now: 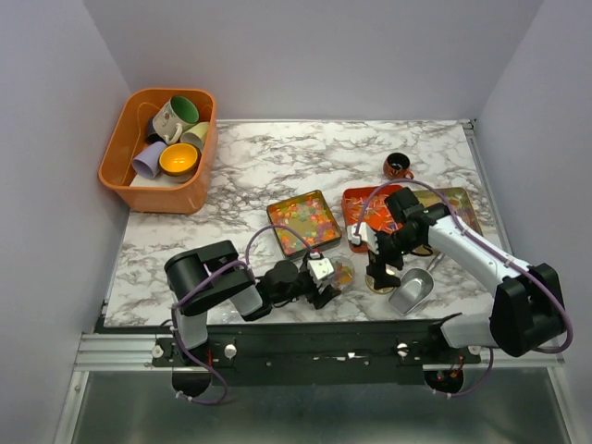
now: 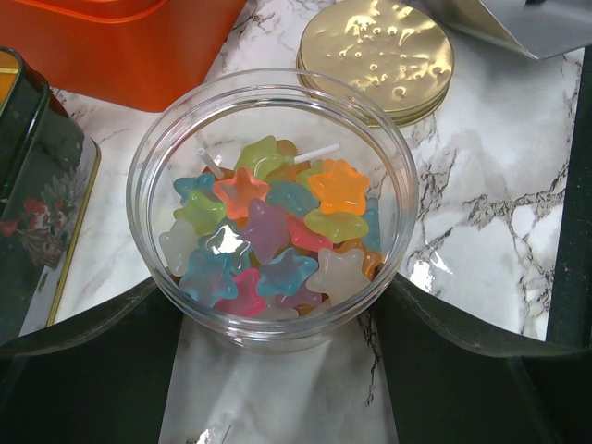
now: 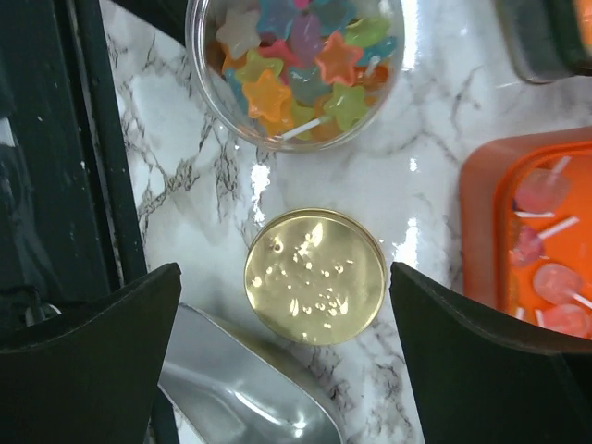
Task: Pack the candies
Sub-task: Screw the bottle lid onto the packing bottle.
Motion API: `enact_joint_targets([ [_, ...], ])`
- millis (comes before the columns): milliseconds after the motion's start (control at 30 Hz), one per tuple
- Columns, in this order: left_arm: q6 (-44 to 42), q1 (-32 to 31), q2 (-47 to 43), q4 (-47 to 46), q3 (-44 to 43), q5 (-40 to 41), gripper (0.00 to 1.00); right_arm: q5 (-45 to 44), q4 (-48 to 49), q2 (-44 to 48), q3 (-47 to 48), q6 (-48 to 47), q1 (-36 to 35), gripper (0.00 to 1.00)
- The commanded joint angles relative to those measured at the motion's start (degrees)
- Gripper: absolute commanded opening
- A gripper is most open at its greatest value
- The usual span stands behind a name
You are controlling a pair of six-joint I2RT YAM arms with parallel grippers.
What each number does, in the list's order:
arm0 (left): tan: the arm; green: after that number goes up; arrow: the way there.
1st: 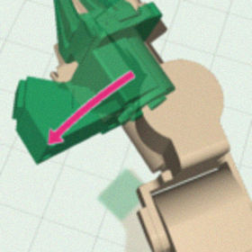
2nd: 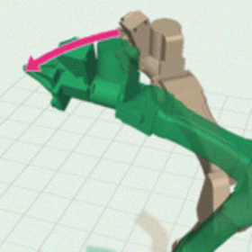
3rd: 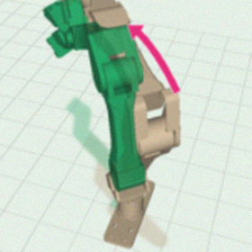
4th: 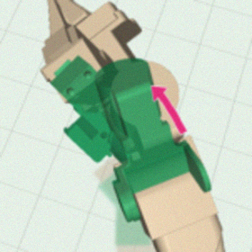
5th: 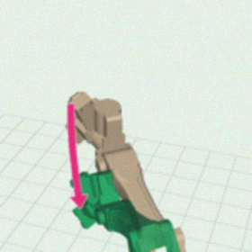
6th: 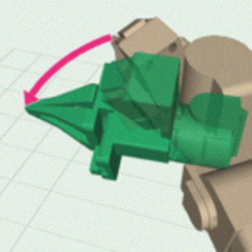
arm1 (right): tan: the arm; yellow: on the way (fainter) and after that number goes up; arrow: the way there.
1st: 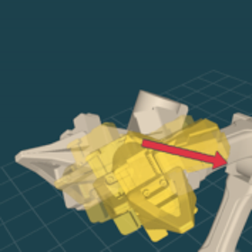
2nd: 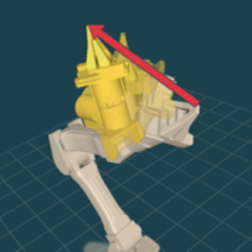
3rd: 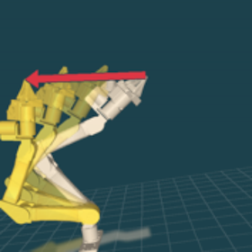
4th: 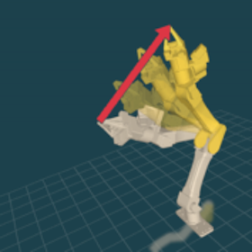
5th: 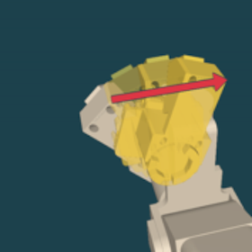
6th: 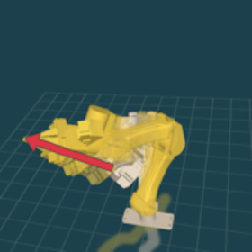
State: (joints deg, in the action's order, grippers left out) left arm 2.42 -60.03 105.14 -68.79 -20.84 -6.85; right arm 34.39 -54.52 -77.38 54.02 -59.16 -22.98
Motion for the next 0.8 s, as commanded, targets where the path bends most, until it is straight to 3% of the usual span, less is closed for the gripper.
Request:
enact_joint_targets([
  [0,0.2,-1.1,-0.1,0.8,0.9,1.2,0.76,-3.2,3.3,0.7,-5.6,-6.8,-2.1,1.00],
  [467,0.2,-2.4,3.3,-1.3,0.4,4.0,0.72,-11.5,11.8,-1.5,-11.5,-9.8,-3.5,1.00],
  [767,-0.1,-2.5,3.3,-1.0,0.4,3.8,0.72,-12.9,12.0,-3.5,-12.4,-9.8,-3.6,1.00],
])
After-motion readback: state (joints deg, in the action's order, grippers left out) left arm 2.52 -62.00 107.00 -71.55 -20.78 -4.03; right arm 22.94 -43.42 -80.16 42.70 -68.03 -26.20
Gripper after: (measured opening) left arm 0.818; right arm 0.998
